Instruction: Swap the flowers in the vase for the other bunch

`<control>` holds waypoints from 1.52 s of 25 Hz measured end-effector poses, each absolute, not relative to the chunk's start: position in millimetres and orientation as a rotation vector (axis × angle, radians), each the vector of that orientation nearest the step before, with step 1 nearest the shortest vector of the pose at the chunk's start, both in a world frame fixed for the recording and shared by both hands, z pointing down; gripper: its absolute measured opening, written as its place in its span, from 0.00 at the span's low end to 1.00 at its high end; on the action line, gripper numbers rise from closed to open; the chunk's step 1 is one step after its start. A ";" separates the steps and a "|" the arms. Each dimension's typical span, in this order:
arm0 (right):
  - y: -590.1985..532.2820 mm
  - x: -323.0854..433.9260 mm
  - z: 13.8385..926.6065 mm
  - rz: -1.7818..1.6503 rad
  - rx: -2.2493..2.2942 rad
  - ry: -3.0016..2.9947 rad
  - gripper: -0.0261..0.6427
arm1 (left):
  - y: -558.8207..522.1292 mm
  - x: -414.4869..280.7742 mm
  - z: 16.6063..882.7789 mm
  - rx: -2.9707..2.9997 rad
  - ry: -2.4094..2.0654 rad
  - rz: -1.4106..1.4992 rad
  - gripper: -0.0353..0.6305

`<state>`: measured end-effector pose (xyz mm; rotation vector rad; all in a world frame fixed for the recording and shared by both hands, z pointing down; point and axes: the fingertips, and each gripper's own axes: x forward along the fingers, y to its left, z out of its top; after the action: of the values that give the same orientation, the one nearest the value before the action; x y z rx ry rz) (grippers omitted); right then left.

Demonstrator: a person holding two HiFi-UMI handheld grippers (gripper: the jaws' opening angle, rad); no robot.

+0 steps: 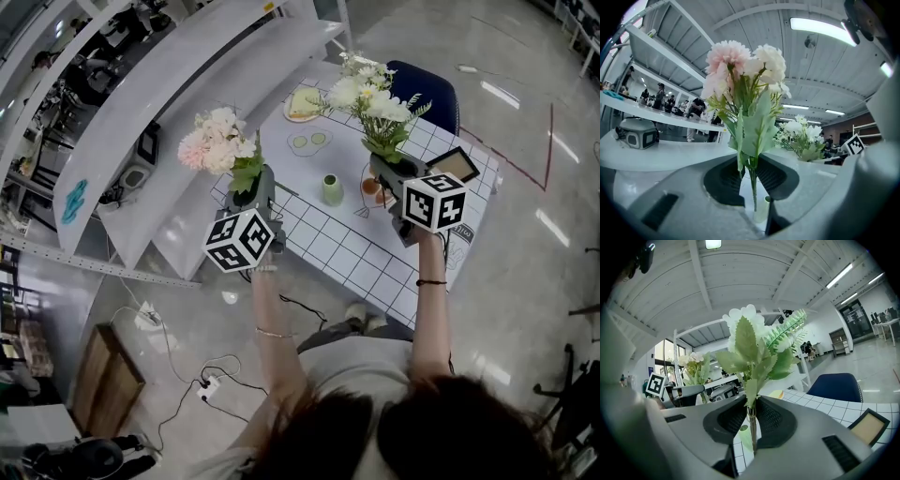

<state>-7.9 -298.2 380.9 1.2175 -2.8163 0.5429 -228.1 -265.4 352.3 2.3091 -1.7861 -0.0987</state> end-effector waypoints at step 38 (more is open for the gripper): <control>-312.2 -21.4 359.8 0.456 1.280 -2.852 0.12 | -276.2 -256.4 367.6 2.276 -1.721 -0.184 0.17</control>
<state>-21.4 -312.2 359.8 1.2801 -2.8521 0.4558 -256.4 -276.2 367.6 2.2757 -1.7214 -0.1840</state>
